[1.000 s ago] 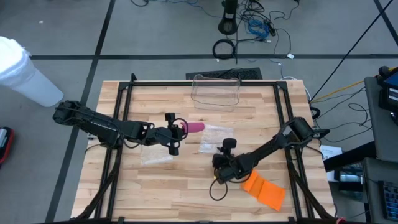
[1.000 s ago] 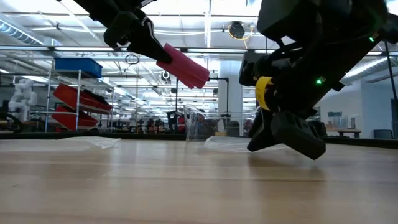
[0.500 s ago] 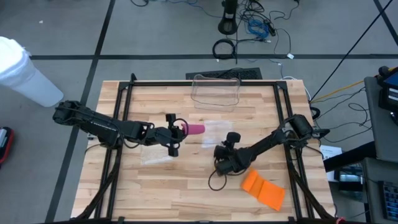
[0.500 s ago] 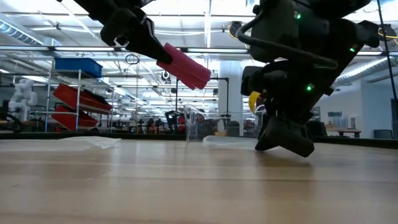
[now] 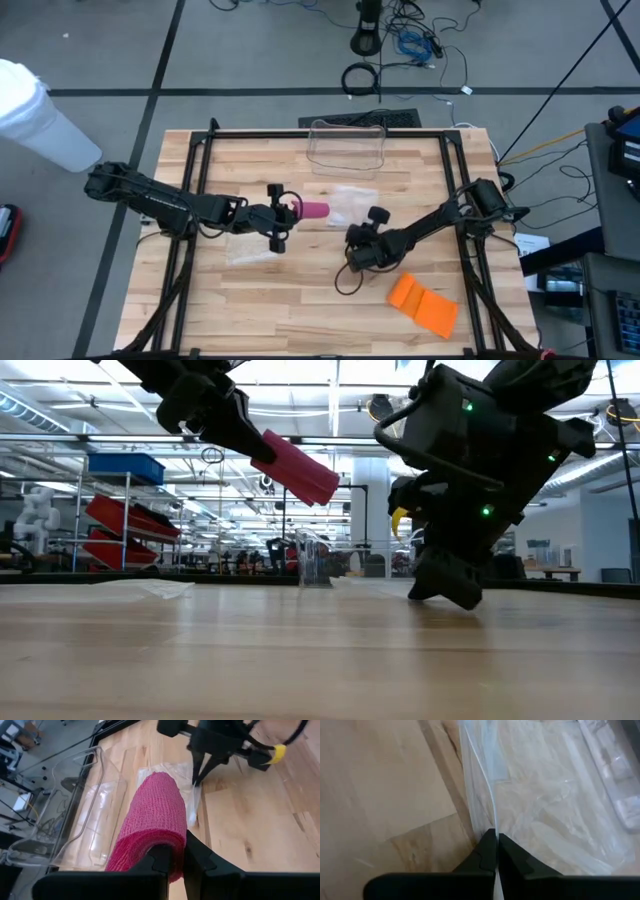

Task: Roll bandage
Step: Put the pink bandage into the zip bag

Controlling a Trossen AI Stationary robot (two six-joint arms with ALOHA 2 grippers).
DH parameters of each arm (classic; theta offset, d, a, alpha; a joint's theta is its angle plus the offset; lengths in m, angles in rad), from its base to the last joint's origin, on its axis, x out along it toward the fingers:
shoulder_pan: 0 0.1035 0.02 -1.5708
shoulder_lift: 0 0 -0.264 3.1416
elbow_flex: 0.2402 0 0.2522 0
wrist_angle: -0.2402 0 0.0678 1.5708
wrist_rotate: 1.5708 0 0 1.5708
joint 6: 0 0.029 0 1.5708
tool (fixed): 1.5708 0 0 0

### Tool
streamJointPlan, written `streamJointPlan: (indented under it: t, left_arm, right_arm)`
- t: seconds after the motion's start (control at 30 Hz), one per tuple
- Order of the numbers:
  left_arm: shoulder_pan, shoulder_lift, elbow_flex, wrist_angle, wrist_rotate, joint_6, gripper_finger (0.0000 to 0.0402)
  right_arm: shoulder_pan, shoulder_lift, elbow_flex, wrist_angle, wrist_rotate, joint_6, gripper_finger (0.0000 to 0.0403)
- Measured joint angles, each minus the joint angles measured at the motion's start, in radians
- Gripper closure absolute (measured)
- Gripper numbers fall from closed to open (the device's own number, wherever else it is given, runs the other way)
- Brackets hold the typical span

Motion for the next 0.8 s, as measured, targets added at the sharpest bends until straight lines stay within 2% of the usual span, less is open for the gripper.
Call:
streamJointPlan:
  t: [0.13, 0.3, 0.53, 0.8]
  left_arm:
    - [0.000, 0.000, 0.000, 0.002, 0.000, 0.065, 0.0374]
    - [-0.007, 0.000, 0.000, 0.006, 0.008, 0.108, 0.0374]
    - [-0.039, 0.011, 0.000, 0.086, 0.056, 0.137, 0.0375]
    - [-0.049, 0.051, 0.000, 0.174, 0.090, 0.195, 0.0375]
  right_arm:
    - [-0.015, -0.069, 0.005, -0.013, -0.086, 0.041, 0.0402]
    - [-0.042, -0.225, 0.007, -0.017, -0.228, 0.049, 0.0403]
    - [-0.081, -0.353, 0.008, 0.032, -0.271, 0.025, 0.0403]
    - [-0.119, -0.374, 0.009, 0.099, -0.354, -0.037, 0.0403]
